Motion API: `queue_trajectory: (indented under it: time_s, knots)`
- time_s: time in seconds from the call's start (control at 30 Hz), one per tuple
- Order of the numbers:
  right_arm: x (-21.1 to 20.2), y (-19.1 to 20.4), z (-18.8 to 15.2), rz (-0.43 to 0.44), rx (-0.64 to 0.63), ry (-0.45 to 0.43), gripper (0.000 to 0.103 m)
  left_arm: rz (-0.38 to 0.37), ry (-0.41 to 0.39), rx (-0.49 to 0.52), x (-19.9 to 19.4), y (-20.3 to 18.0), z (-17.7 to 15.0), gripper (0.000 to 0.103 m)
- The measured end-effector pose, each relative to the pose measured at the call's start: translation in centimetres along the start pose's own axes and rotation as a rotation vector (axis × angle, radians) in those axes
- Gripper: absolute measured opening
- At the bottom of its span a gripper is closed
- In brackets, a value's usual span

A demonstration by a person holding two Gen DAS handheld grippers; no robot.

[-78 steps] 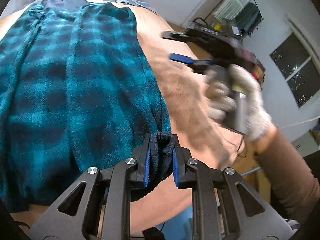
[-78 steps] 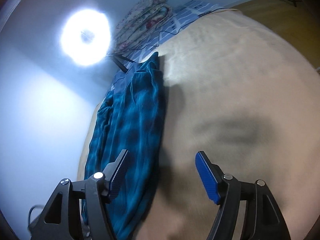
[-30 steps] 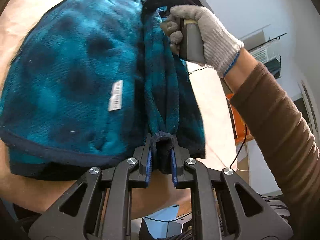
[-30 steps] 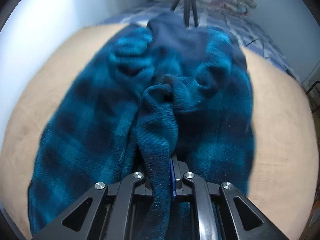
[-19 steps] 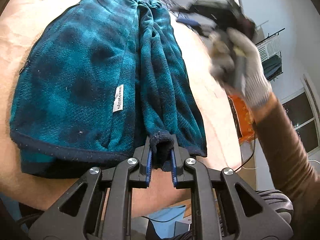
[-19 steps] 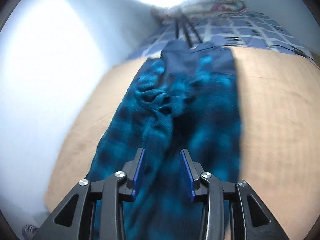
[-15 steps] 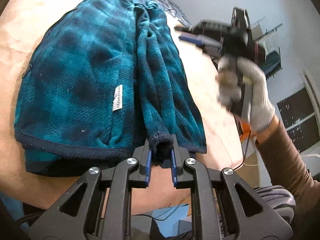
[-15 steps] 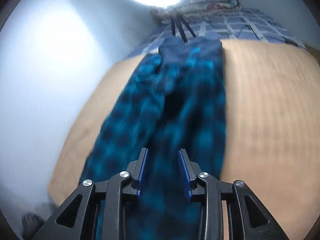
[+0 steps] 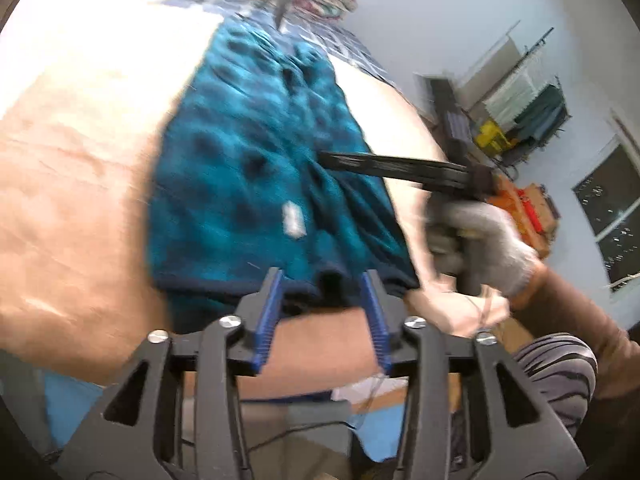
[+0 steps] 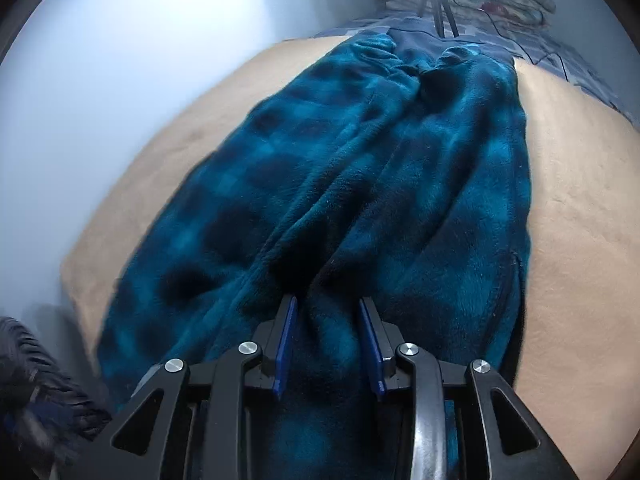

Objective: Fold large clothes

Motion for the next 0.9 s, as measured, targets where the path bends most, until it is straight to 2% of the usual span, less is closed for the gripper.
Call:
queue_trajectory:
  time_s: [0.03,0.1,0.27,0.4,0.53,0.57,0.6,0.63,0.67,0.7,0.73,0.8,0.87,0.9]
  knots:
    - [-1.5,-0.3,-0.1,0.001,0.009,-0.019,0.034,0.028,-0.006,-0.005,-0.4,1.2,0.7,0.050]
    - [-4.2,-0.5,-0.4,0.004,0.012,-0.036,0.047,0.042,0.003,-0.032,-0.5,3.0,1.3,0.058]
    - [-8.4,1.5,-2.8,0.052,0.049,-0.080,0.049,0.074,0.064,-0.148,1.1,8.5,2.5,0.059]
    - [-6.6,5.2,-5.0,0.106,0.044,-0.079,0.049,0.091,0.108,-0.202,3.3,10.9,2.2,0.059]
    - [-2.6,8.0,-8.1,0.058,-0.008,-0.037,0.052,-0.001,0.151,-0.299,5.7,11.8,1.1,0.058]
    - [-1.6,8.5,-8.8,0.043,-0.012,-0.026,0.053,-0.017,0.145,-0.303,5.8,11.6,1.0,0.057]
    - [-0.8,8.8,-9.4,0.014,-0.021,-0.023,0.055,-0.042,0.140,-0.295,6.0,11.3,1.1,0.036]
    - [-0.3,9.0,-9.7,-0.017,-0.036,-0.028,0.056,-0.051,0.157,-0.276,6.3,10.9,1.0,0.023]
    - [0.1,9.0,-10.0,-0.058,-0.053,-0.028,0.053,-0.042,0.153,-0.253,6.2,10.5,1.0,0.016]
    - [0.6,9.1,-10.0,-0.085,-0.061,-0.019,0.039,-0.041,0.142,-0.235,5.9,10.2,1.1,0.013]
    - [0.6,9.1,-10.0,-0.105,-0.057,-0.014,0.031,-0.054,0.127,-0.235,5.3,9.9,1.3,0.013]
    - [0.0,9.1,-9.4,-0.083,-0.003,-0.011,0.014,-0.106,0.073,-0.274,3.1,9.5,1.7,0.012]
    - [-2.1,10.1,-8.1,-0.004,0.051,-0.083,0.013,-0.115,0.014,-0.283,1.3,9.6,2.1,0.012]
    - [-2.4,10.7,-7.7,-0.005,0.042,-0.105,0.013,-0.111,0.009,-0.282,1.1,9.8,2.0,0.012]
Point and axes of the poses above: each gripper's, at about its wrist camera, not at the fingertips, and x roughly the way its jaws point, y to its left, z to its top, the point moved 9 cm from there along x, roughly the way its jaws point, and after that the axes turned 3 degrees about y, right-handed, at the moved point
